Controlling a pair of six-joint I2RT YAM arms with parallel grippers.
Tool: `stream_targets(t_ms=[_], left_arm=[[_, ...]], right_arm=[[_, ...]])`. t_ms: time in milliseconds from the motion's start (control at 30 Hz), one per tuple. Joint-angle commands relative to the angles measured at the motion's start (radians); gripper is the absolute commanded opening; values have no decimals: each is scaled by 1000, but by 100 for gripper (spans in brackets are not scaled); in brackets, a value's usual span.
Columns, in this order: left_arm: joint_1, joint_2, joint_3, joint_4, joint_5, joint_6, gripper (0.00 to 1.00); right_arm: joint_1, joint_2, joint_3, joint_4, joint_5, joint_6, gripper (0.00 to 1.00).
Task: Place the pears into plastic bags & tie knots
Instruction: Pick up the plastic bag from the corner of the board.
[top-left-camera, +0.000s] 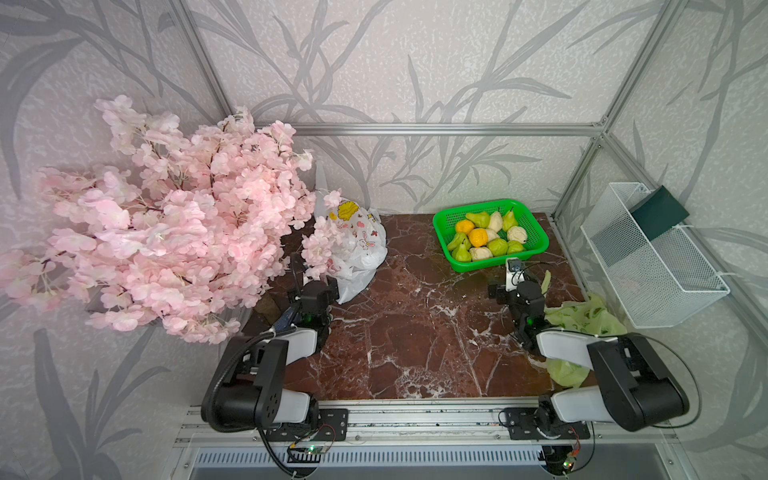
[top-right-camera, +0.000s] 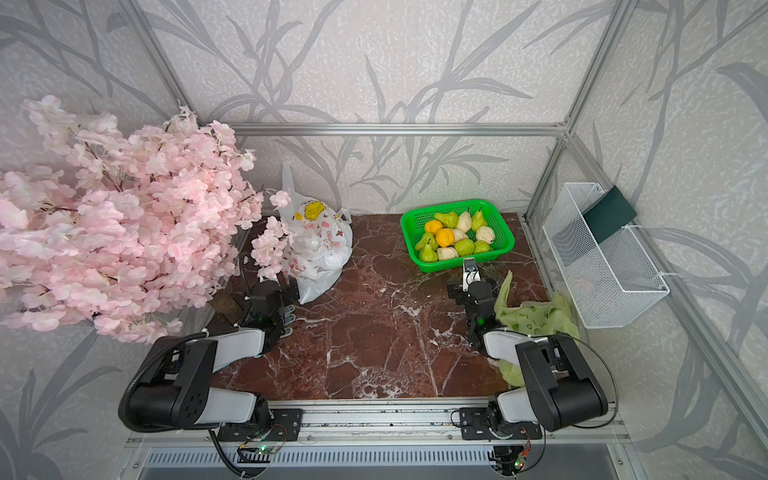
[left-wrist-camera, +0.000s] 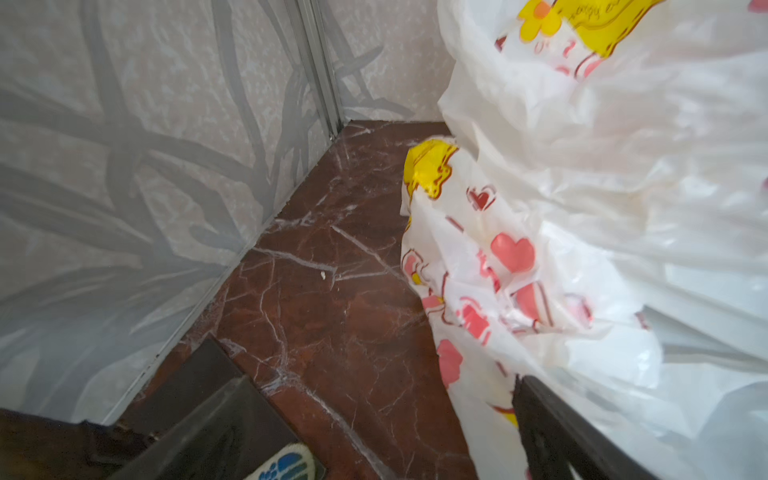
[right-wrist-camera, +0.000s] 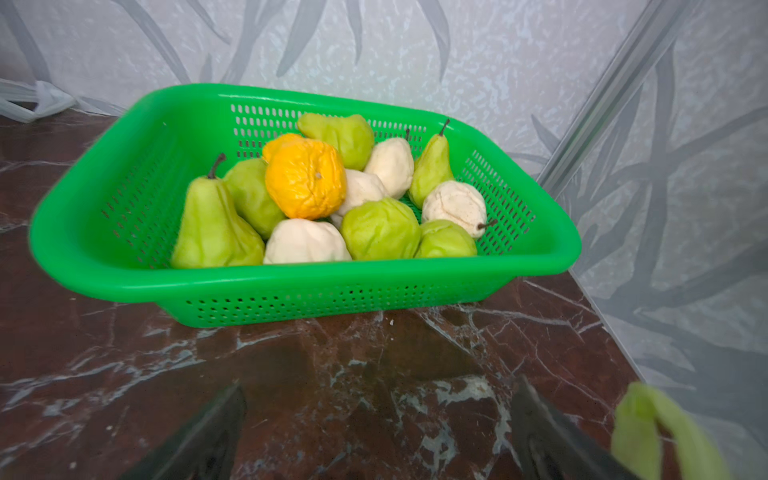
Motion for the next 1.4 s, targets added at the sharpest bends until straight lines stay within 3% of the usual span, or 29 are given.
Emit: stream_targets(t_ms=[0, 67, 167, 200, 267, 300, 367, 467, 633, 867, 1067, 1167, 1233, 1367], left_arm=[[-31, -109, 147, -306, -144, -68, 99], [-46, -142, 220, -481, -160, -127, 99], [-69, -199, 297, -637, -118, -156, 99], [-69, -221, 317, -668, -89, -177, 99], [-68, -267, 343, -711, -4, -220, 99], [-66, -291, 350, -716, 50, -262, 99], [-60, -342, 346, -730, 104, -399, 99], [-32, -427, 334, -715, 236, -354, 97], [-42, -332, 554, -1033, 341, -245, 75], [-120, -280, 597, -1079, 453, -257, 74], [-232, -174, 629, -1041, 504, -280, 71], [-281, -124, 662, -1044, 522, -281, 64], [-311, -89, 691, -1069, 541, -281, 60], [-341, -34, 735, -1119, 606, -303, 51]], right_arm=[[79, -101, 103, -342, 128, 53, 99], [114, -126, 225, -638, 157, 125, 99], [117, -116, 383, -960, 27, 299, 99], [112, -112, 420, -1028, -46, 414, 99], [68, -119, 456, -1070, -413, 456, 99], [51, -127, 448, -1042, -535, 477, 96], [22, -169, 439, -1040, -594, 570, 80], [-36, -205, 481, -1183, -545, 646, 76], [-87, -141, 672, -1598, -288, 603, 77], [-166, -186, 778, -1921, 32, 594, 80], [-288, -173, 707, -1898, 85, 541, 86], [-304, -111, 662, -1840, 83, 524, 83], [-304, -91, 650, -1841, 92, 530, 74], [-305, -123, 616, -1809, 4, 487, 24]])
